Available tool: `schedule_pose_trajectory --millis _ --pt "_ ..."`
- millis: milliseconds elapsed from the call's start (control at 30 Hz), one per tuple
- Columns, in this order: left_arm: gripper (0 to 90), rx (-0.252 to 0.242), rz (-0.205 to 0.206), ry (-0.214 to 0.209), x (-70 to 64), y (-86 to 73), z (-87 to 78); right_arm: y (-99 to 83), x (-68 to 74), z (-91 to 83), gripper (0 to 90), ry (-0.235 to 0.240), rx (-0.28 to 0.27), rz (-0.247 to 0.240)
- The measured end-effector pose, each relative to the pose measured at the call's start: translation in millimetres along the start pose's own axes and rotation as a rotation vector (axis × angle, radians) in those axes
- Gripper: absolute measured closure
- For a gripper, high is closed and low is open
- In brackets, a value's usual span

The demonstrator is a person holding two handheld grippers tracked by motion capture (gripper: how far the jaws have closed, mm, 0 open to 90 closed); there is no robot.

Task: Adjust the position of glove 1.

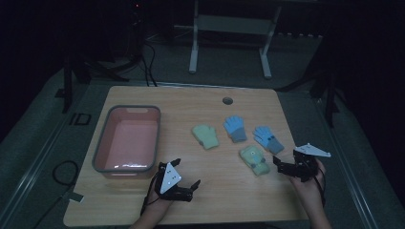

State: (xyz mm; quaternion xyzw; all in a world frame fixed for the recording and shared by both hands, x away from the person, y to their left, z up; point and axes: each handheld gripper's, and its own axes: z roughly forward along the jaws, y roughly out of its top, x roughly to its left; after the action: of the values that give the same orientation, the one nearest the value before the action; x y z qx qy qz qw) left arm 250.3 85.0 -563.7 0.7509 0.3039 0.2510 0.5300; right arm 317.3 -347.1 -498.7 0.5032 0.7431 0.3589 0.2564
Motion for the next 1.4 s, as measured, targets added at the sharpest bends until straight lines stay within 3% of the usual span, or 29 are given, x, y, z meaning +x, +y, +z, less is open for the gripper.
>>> schedule_pose_trajectory --millis 500,733,1033,1400 --pt "0.9 -0.003 -0.007 -0.002 0.4 -0.2 -0.1 42.8 25.1 8.7 13.1 0.09 -0.011 -0.056" --pt "0.9 -0.004 -0.008 -0.003 0.6 -0.2 -0.2 61.8 41.9 12.7 13.6 0.113 -0.014 -0.121" --pt "0.9 -0.005 -0.008 -0.004 0.6 -0.2 -0.3 79.0 60.6 20.9 17.2 0.172 -0.032 -0.153" --pt "0.9 -0.003 -0.013 -0.008 0.9 -0.3 -0.5 97.2 86.1 39.4 35.8 0.211 -0.039 -0.209"
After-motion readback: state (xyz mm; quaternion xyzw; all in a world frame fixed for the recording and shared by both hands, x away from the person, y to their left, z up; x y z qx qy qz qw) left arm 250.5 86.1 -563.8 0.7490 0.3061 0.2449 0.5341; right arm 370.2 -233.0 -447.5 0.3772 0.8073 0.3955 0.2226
